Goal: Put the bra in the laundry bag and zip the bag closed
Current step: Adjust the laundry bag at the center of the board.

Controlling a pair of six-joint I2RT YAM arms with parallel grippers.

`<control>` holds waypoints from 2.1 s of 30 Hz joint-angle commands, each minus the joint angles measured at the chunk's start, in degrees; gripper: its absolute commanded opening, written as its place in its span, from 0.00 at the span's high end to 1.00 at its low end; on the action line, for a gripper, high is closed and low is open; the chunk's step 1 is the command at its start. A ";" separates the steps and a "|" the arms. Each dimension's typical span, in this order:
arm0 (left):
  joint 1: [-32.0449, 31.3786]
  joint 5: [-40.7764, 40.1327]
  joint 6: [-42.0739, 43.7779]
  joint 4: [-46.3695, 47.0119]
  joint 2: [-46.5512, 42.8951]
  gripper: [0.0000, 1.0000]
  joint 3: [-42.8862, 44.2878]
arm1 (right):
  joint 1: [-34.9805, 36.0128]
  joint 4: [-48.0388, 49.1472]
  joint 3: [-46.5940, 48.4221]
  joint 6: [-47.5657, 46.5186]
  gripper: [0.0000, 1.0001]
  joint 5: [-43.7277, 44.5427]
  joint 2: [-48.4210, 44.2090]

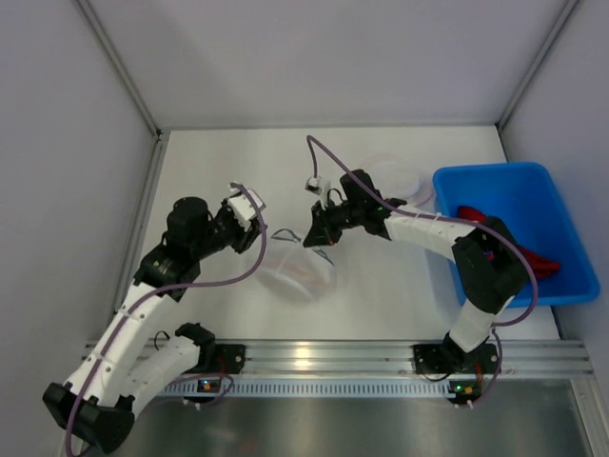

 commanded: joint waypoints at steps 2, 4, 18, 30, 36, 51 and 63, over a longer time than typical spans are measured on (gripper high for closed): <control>0.06 9.64 -9.15 -7.31 -2.31 0.59 3.16 | 0.09 -0.37 5.34 1.83 1.00 2.07 -2.89; 0.06 7.98 -9.52 -7.31 -1.34 0.59 2.72 | -1.75 -4.14 7.54 0.07 1.00 2.42 -3.51; 0.15 5.59 -18.63 3.04 0.86 0.58 -1.49 | 0.07 -19.11 18.03 -22.18 1.00 19.99 -5.09; 0.06 9.02 -33.68 18.78 8.94 0.62 -13.71 | 7.03 -8.65 9.40 -10.41 1.00 23.70 6.08; 0.06 8.50 -36.94 20.46 9.04 0.72 -15.21 | 7.56 -10.13 10.98 -8.46 1.00 23.25 3.61; 7.35 5.42 -30.34 14.66 3.32 0.53 -8.27 | 2.80 -21.83 20.93 -23.66 1.00 28.26 -4.48; 10.26 14.73 -36.05 14.04 4.19 0.49 -14.85 | 14.85 -15.14 10.62 -18.94 0.95 33.45 5.35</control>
